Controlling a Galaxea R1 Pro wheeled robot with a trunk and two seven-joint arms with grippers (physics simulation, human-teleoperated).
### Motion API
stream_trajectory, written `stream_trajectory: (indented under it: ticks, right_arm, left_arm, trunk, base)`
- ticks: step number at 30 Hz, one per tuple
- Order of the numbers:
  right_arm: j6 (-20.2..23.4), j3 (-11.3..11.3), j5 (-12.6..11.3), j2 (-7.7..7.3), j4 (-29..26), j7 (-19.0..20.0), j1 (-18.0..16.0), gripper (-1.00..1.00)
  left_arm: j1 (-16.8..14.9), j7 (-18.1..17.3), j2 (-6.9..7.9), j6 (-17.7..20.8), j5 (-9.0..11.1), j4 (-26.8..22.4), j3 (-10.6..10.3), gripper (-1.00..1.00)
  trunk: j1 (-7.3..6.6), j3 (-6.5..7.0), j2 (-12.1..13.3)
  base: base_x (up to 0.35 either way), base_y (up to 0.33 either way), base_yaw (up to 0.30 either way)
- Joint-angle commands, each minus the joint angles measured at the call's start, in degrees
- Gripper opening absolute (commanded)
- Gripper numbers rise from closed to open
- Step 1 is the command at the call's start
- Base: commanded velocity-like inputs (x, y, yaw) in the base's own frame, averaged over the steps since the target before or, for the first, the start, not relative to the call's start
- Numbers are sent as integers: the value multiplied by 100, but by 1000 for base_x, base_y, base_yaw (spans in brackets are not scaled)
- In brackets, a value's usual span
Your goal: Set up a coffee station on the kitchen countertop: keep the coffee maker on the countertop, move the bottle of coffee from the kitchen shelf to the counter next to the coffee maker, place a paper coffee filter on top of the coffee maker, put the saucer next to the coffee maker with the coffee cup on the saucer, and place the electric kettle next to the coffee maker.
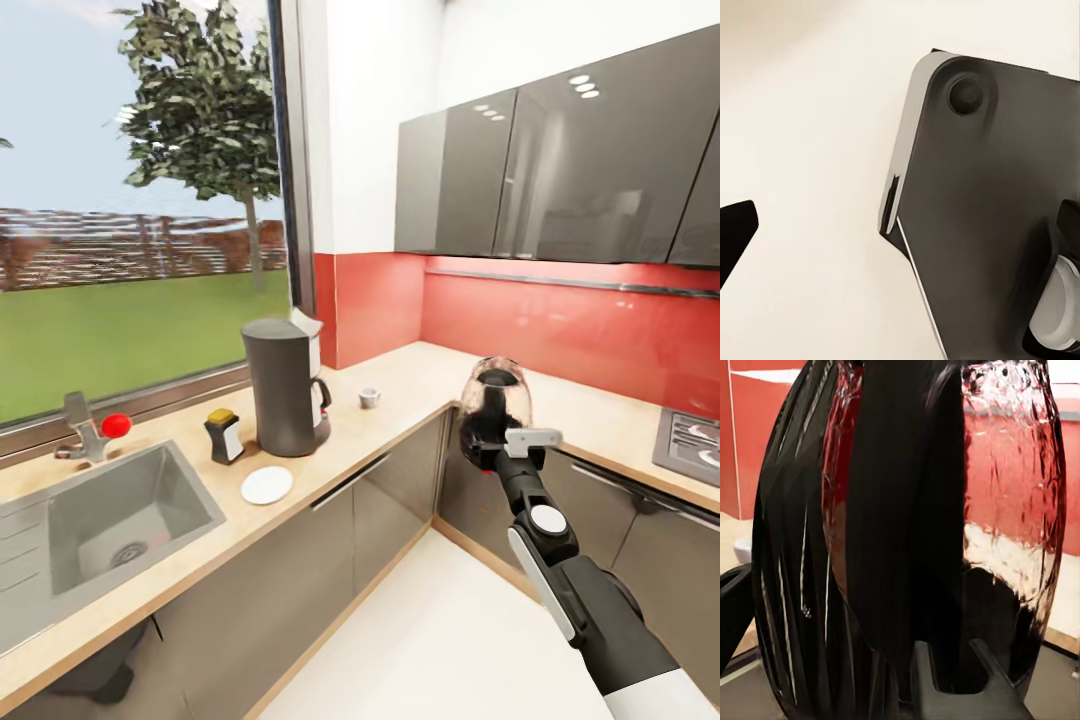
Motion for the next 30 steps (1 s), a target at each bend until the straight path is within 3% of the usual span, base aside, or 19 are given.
stream_trajectory:
  ticks: [1,30]
  right_arm:
    - [20,22,-36,-7,-11,-57,-7,-100]
    - [18,22,-36,-9,-12,-55,2,-100]
  left_arm:
    - [-5,-30,0,-32,61,14,-48,100]
    - [-7,-30,-1,-32,61,14,-48,100]
  trunk:
    - [5,-10,-11]
    - [5,-10,-11]
  base:
    - [244,-235,0]
    - [244,-235,21]
